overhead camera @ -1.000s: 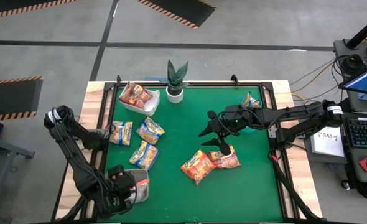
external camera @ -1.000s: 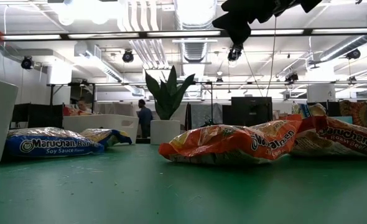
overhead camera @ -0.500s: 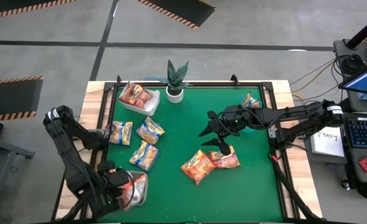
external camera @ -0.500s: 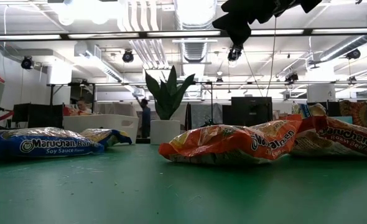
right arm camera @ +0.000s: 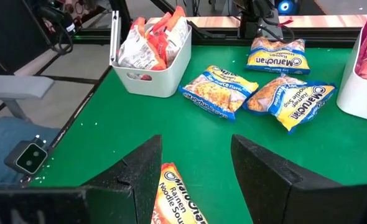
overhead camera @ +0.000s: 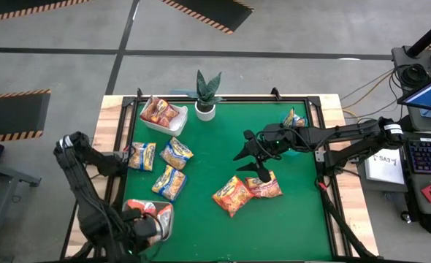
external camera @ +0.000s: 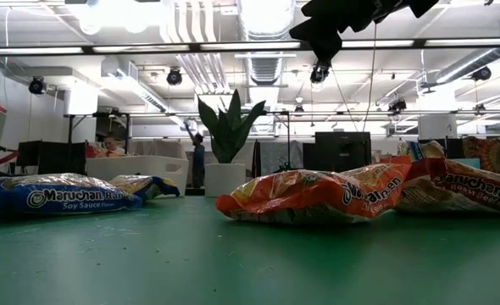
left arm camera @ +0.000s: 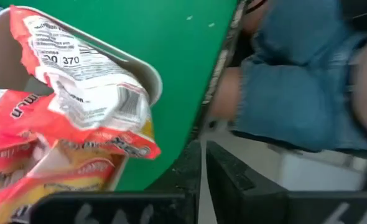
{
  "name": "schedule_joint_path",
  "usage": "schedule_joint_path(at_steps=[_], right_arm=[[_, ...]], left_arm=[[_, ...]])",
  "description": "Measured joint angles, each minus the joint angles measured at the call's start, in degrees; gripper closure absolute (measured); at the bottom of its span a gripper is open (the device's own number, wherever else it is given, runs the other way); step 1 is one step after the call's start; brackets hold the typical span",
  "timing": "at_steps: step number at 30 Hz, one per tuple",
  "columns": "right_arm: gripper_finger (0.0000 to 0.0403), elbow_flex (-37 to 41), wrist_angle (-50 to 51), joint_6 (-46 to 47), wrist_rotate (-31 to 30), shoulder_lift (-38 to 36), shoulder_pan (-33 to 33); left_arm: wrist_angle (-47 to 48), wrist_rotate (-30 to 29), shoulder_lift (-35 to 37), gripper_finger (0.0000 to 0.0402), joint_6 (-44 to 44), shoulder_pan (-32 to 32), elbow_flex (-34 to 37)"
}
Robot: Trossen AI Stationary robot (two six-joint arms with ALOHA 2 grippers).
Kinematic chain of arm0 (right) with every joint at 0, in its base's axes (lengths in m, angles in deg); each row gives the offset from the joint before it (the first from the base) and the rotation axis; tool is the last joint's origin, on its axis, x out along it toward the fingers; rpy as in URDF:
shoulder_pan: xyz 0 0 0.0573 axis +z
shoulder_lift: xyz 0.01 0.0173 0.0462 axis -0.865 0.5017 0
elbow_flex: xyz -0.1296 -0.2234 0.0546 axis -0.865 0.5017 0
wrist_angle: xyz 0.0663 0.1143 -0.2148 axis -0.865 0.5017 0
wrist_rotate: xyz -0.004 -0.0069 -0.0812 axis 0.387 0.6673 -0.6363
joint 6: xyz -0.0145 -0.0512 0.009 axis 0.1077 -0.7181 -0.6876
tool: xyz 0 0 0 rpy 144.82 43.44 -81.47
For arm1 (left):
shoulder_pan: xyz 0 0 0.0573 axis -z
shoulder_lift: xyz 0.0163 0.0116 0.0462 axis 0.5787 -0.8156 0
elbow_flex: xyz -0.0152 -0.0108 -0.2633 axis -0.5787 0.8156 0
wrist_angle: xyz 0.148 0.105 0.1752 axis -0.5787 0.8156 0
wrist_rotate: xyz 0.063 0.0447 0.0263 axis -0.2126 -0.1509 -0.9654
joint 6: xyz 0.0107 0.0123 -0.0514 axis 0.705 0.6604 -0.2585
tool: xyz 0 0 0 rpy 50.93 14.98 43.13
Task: Sort Maruchan noodles
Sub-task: Put the orange noodle pack into the gray bin
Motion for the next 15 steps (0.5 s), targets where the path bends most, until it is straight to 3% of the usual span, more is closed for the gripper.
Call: schedule_joint_path(at_steps=[10,15], right_arm=[[0.0223,0.0,-0.05,-0.14,0.01,0.0,0.0],[0.0223,0.0,-0.09,-0.44,-0.01,0.0,0.0]], left_arm=[[0.27,0.42,-11.47,0.0401,10.68,-2.19,-0.06],[9.68,0.63,-14.25,0.0401,9.31,-2.12,-0.03]])
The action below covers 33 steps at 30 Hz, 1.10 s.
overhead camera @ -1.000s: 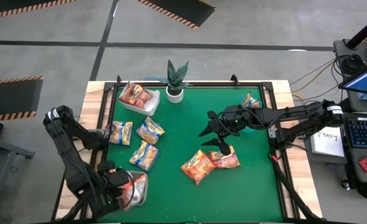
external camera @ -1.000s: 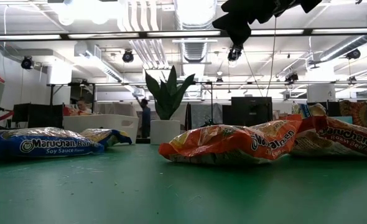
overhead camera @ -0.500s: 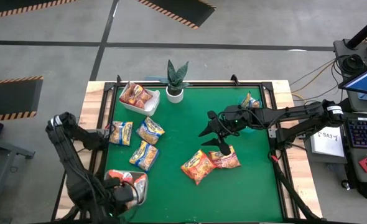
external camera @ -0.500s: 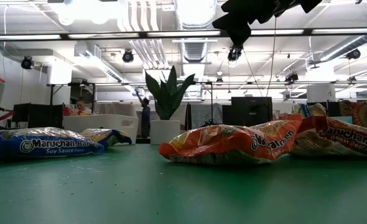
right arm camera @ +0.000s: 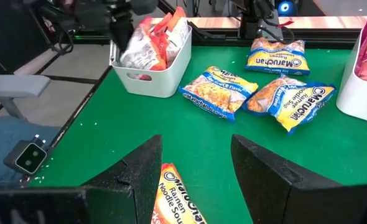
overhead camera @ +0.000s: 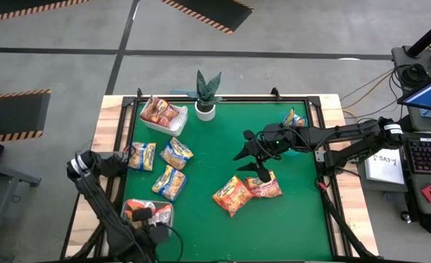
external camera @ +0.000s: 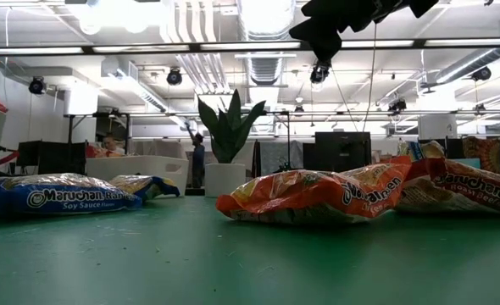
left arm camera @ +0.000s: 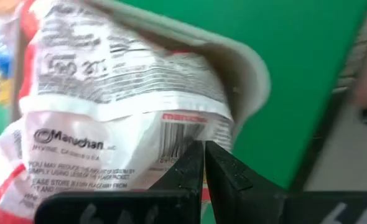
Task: Sort Maruchan noodles
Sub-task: Put the orange noodle pack into the gray bin
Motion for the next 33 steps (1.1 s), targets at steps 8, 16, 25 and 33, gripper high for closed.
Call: schedule_joint_path(at_steps=[8,16,25,33], right_arm=[[0.0223,0.0,-0.23,-0.47,0.0,0.0,0.0],[0.0223,0.0,-0.24,-0.3,0.0,0.0,0.0],[0.0223,0.0,-0.24,0.34,0.0,0.0,0.0],[0.0223,0.0,-0.23,-0.01,0.01,0.0,-0.02]], left_arm=[[1.56,-7.3,-0.33,0.0401,-1.03,-0.37,1.01],[-5.74,-7.82,-0.35,0.0401,-0.84,-0.49,6.33],[0.88,-8.15,3.05,0.0402,1.32,-0.83,1.93],[2.41,2.07,3.62,0.0402,1.12,1.09,1.28]])
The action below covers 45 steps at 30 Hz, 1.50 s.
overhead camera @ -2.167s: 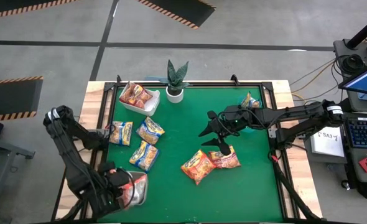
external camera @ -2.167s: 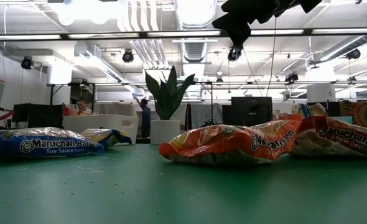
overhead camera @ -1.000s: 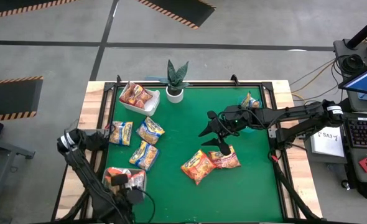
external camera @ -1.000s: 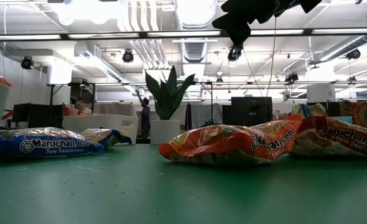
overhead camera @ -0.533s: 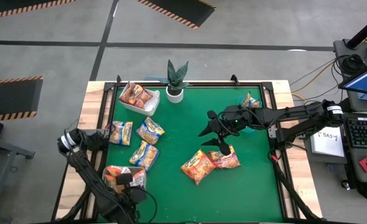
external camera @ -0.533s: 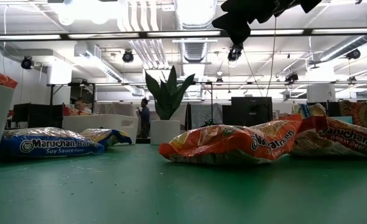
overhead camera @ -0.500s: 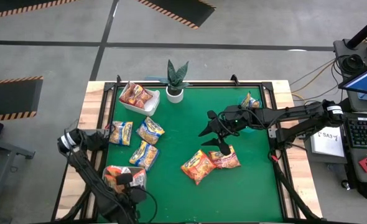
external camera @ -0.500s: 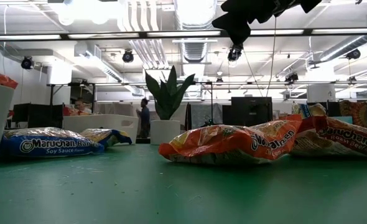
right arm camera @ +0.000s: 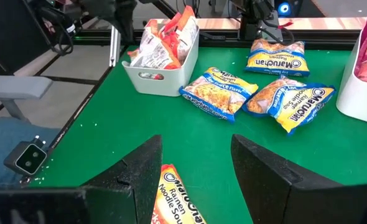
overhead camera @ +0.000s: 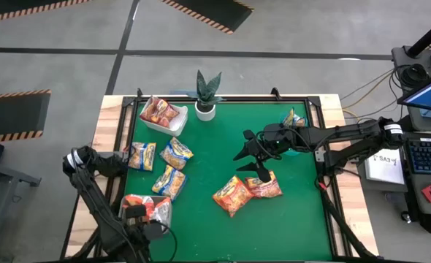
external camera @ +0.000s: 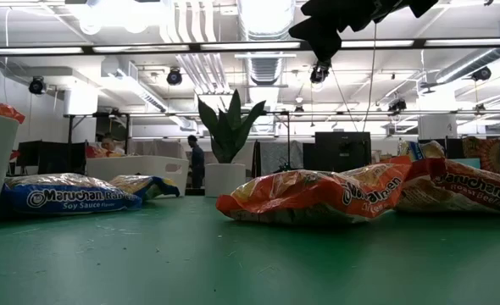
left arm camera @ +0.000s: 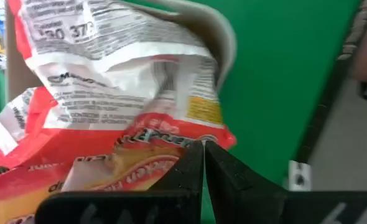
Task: Sort Maruchan noodles
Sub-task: Put the orange noodle pack into the gray bin, then put the blue noodle pack into the blue bin
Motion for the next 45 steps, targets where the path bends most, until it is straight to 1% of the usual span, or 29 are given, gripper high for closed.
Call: schedule_joint_path(at_steps=[4,9,16,19,21,23,26,27,28,29,31,32,34,36,37,40,45], right_arm=[[0.0223,0.0,-0.01,-0.13,-0.02,0.0,0.02],[0.0223,0.0,0.02,0.12,-0.02,0.0,0.02],[0.0223,0.0,-0.01,0.31,-0.02,0.0,0.02],[0.0223,0.0,-0.01,0.31,-0.02,0.0,0.02],[0.0223,-0.02,0.01,0.32,-0.02,0.0,0.02],[0.0223,-0.01,0.02,0.38,-0.02,0.0,0.02],[0.0223,-0.02,0.02,0.35,-0.02,0.0,0.02],[0.0223,-0.02,0.06,0.35,-0.02,0.0,0.02],[0.0223,-0.01,0.06,0.37,-0.01,0.0,0.02],[0.0223,-0.02,0.1,0.35,-0.02,0.0,0.02],[0.0223,-0.02,0.29,0.31,-0.02,0.0,0.02],[0.0223,-0.02,0.3,0.3,-0.02,0.0,0.02],[0.0223,-0.02,0.35,-0.05,-0.02,0.0,0.02],[0.0223,-0.02,0.72,-0.5,-0.02,0.0,0.02],[0.0223,-0.02,0.92,-0.69,-0.02,0.0,0.02],[0.0223,-0.02,1.75,-1.47,-0.01,0.0,0.01],[0.0223,-0.02,1.69,-2.12,-0.02,0.0,0.02]], left_arm=[[-1.99,-4.23,-0.99,0.0401,-0.32,-0.64,3.47],[-8.71,-4.61,-1.21,0.0402,0.35,-1.73,9.39],[-13.68,-4.29,-1.19,0.0401,0.73,-1.79,12.77],[-13.69,-4.15,-1.19,0.0401,1.88,-1.91,12.72],[-12.95,-3.28,-1.1,0.0401,4.05,-1.96,11.43],[-10.83,-2.95,-0.37,0.0401,5.83,-1.99,8.74],[-5.14,-3.59,1.51,0.0401,6.81,-2.31,3.25],[-4.31,-5.12,2.01,0.0401,6.96,-2.5,1.29],[-3.35,-7.91,2.7,0.0401,7.09,-2.79,-0.52],[-2.47,-11.63,3.57,0.0401,7.29,-3.11,-2.05],[-1.99,-20.98,5.66,0.0401,9.26,-3.96,-4.88],[-2.23,-25.53,6.59,0.0401,11.07,-4.43,-5.71],[-2.04,-32.81,8.18,0.0401,15.37,-5.79,-6.28],[-2.07,-37.57,9.87,0.0401,19.7,-7.55,-5.9],[-1.99,-38.66,10.88,0.0401,21.67,-8.56,-5.29],[-2.01,-39.1,13.59,0.0401,25.61,-12.57,-2.56],[-1.95,-35.83,17.81,0.0401,29.36,-20.46,5.98]])
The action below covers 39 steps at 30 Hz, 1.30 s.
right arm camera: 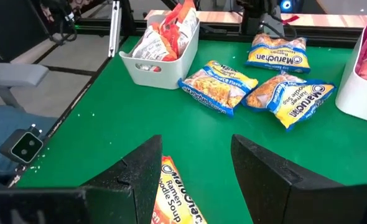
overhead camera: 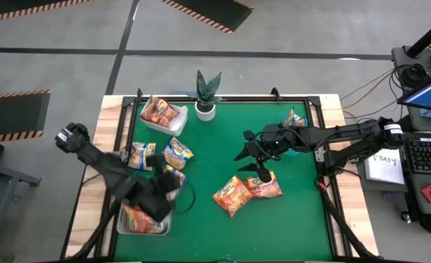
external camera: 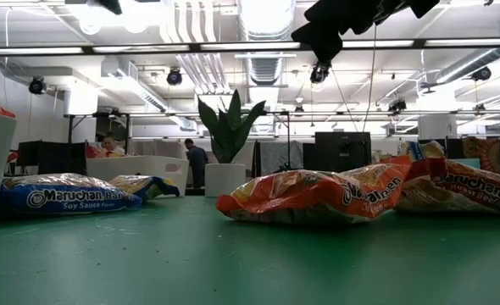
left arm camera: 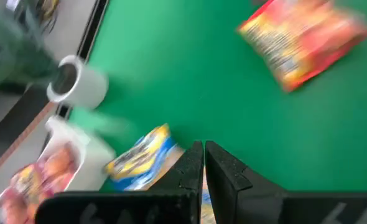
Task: Sort Maruchan noodles
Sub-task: Put the blue noodle pack into the blue bin
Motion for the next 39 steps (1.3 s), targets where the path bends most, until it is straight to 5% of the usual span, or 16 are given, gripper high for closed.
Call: schedule_joint_path(at_steps=[7,10,17,28,39], right_arm=[[0.0223,0.0,1.76,0.75,-0.04,0.0,-0.02],[0.0223,0.0,2.1,2.32,-0.4,0.0,-0.02],[0.0225,0.99,2.33,5.23,-9.77,-0.02,-0.02],[0.0243,12.03,-9.24,13.96,-12.55,-0.02,-0.11],[0.0237,14.36,-15.57,23.55,-13.54,-0.02,-2.07]], left_arm=[[-6.62,3.13,7.26,0.0402,4.61,-10.66,18.45],[-15.13,3.8,9.69,0.0401,8.05,-15.54,26.32],[-38.32,15.69,10.83,0.0402,17.9,-27.8,38.37],[-40.92,16.21,5.88,0.0402,23.72,-34.52,40.4],[-65.93,23.25,-4.8,0.0402,28.84,-33.76,34.22]])
